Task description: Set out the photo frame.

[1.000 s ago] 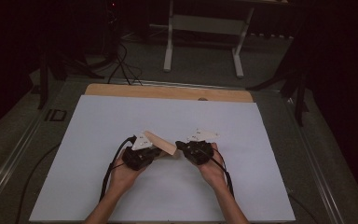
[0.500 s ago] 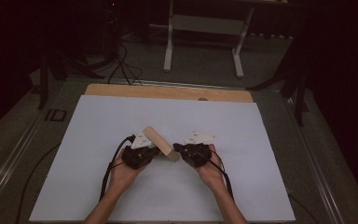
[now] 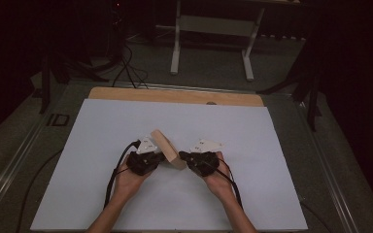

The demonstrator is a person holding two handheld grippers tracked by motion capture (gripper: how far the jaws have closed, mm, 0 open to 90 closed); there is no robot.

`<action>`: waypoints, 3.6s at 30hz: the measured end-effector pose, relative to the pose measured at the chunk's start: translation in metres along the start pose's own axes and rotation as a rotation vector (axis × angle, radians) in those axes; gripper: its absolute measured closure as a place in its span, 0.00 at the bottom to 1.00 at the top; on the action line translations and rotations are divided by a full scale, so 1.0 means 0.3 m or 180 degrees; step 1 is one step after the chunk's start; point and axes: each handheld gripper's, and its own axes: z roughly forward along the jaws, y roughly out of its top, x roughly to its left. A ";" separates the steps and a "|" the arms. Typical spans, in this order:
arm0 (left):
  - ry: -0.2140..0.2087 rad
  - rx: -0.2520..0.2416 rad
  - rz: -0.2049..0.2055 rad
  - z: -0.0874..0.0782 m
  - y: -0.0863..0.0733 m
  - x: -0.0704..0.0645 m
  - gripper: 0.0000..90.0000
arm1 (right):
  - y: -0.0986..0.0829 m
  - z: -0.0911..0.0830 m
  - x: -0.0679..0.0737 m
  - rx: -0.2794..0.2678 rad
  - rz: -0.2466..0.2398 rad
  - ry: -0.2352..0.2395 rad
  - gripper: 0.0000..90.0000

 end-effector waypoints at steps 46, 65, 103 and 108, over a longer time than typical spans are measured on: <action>0.0045 -0.0015 -0.0083 0.007 -0.006 0.026 1.00 | 0.004 0.010 0.051 0.0011 -0.0110 0.0104 1.00; 0.0031 -0.0014 -0.0128 0.004 -0.009 0.042 1.00 | 0.008 0.015 0.073 -0.0007 -0.0123 0.0155 1.00; 0.0232 -0.0207 -0.0360 -0.118 -0.014 0.088 0.70 | -0.014 -0.055 0.019 -0.0093 -0.0033 -0.0060 0.74; 0.0288 -0.0278 -0.0420 -0.139 -0.007 0.088 0.66 | -0.020 -0.065 0.008 -0.0134 0.0025 -0.0087 0.72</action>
